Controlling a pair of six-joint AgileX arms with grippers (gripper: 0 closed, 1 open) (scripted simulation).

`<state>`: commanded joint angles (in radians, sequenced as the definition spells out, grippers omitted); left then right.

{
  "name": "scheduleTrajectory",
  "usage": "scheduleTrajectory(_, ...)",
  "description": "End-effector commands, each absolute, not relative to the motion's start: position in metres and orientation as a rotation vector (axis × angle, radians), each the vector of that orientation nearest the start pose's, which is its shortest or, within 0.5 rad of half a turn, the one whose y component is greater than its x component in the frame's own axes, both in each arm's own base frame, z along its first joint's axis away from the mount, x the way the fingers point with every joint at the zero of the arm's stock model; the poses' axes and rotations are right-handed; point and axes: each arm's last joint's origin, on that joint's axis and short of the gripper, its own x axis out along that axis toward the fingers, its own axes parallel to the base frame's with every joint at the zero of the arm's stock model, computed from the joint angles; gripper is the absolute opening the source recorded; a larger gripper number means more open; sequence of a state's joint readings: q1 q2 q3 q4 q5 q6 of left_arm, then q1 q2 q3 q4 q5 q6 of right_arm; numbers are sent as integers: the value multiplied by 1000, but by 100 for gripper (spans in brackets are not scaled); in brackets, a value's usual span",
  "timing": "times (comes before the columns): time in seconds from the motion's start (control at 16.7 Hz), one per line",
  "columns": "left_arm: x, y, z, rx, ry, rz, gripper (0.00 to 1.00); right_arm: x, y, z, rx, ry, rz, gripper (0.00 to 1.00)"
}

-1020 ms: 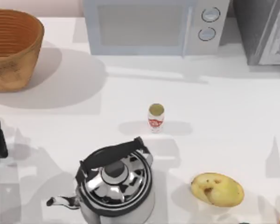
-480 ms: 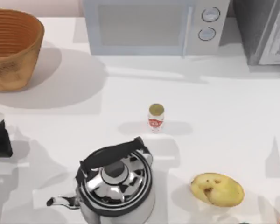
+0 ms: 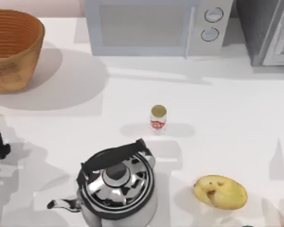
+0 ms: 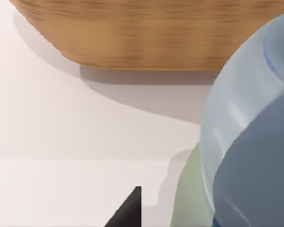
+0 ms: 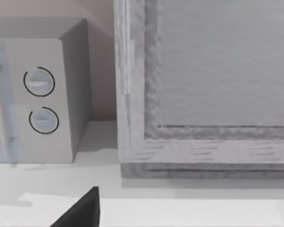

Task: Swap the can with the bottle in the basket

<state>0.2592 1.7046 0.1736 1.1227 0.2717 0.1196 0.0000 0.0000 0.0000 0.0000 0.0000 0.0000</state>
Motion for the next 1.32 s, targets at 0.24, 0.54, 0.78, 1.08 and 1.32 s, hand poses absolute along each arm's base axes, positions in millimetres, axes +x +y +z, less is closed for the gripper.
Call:
scheduleTrajectory(0.24,214,48,80,-1,390,-21,25,106,-1,160,0,0,0,100)
scheduleTrajectory(0.54,214,48,80,-1,390,-21,0,106,-1,160,0,0,0,100)
scheduleTrajectory(0.78,214,48,80,-1,390,-21,0,106,-1,160,0,0,0,100)
scheduleTrajectory(1.08,217,51,82,5,382,-12,0,106,-1,160,0,0,0,100)
scheduleTrajectory(1.32,240,84,119,57,290,100,0,106,-1,160,0,0,0,100)
